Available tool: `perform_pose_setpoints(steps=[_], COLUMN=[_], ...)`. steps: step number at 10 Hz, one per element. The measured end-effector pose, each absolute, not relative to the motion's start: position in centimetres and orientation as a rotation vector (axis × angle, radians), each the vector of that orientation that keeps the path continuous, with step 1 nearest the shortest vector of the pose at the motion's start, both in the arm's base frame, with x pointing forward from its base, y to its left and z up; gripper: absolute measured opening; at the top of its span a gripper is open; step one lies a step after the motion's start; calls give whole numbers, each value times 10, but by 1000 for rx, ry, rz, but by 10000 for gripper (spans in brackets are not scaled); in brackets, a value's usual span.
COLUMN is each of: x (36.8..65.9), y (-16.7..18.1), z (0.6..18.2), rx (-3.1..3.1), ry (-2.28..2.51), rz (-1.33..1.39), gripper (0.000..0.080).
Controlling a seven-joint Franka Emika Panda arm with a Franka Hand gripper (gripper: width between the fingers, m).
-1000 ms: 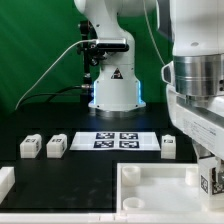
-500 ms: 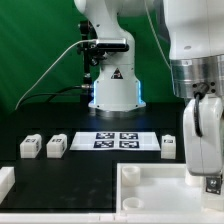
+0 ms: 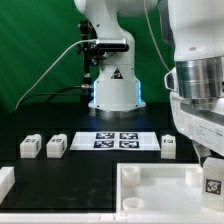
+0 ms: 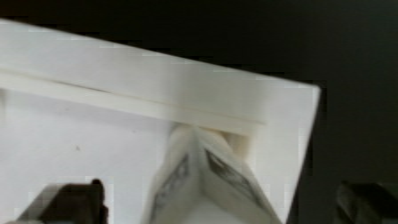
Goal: Assemble one leg
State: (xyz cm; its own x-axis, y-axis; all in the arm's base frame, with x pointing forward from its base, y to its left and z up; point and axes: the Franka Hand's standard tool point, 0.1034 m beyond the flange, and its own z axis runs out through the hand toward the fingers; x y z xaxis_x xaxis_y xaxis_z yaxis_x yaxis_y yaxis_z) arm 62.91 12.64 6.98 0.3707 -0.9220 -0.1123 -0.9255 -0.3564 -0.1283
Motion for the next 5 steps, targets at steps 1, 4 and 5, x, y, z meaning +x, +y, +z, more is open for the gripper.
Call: perform_pose_setpoints(steps=[1, 4, 5], x=[630, 637, 637], y=[124, 115, 116], z=[70, 68, 68], rx=[-2573, -2947, -2909], ry=[1489, 728, 852], rz=[9, -11, -6], gripper=[649, 649, 649])
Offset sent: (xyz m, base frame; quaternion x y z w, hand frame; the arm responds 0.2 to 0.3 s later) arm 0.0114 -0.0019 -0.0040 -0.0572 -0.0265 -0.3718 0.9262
